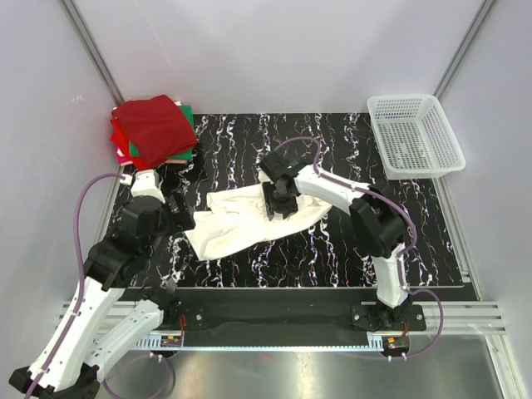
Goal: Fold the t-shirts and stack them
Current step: Flatten the tshirt out
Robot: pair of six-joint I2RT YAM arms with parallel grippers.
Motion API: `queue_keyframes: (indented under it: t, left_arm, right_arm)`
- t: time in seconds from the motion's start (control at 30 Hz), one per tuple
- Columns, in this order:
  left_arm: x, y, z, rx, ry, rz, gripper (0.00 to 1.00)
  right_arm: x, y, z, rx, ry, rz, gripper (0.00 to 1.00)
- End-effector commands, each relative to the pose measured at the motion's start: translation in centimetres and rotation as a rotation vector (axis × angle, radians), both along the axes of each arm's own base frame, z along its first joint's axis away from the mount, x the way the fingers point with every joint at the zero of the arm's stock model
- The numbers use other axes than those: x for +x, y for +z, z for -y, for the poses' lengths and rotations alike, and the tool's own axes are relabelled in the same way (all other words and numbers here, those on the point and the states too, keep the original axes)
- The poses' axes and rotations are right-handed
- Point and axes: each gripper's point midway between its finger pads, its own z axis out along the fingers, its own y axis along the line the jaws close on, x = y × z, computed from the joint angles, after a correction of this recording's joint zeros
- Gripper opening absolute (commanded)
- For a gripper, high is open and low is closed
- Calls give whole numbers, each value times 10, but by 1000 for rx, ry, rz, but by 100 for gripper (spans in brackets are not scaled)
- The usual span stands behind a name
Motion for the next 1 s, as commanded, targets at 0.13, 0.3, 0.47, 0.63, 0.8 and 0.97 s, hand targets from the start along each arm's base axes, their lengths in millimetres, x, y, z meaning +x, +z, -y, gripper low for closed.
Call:
queue_keyframes:
  t: [0.13, 0.3, 0.47, 0.63, 0.8, 0.97]
  left_arm:
    - [5, 11, -3, 5, 15, 58, 95]
    - [4, 12, -4, 2, 12, 66, 95]
    - [4, 13, -3, 0, 9, 69, 96]
    - [4, 13, -4, 1, 10, 70, 96]
    - [4, 13, -3, 2, 9, 70, 96]
    - [4, 12, -3, 2, 10, 67, 96]
  right_arm:
    - [9, 2, -14, -96, 51, 70, 50]
    - [10, -8, -6, -145, 44, 66, 42]
    - [8, -17, -1, -172, 42, 56, 36]
    - [7, -22, -1, -178, 43, 50, 27]
    - [12, -7, 2, -176, 28, 84, 24]
    - [15, 15, 6, -181, 27, 126, 24]
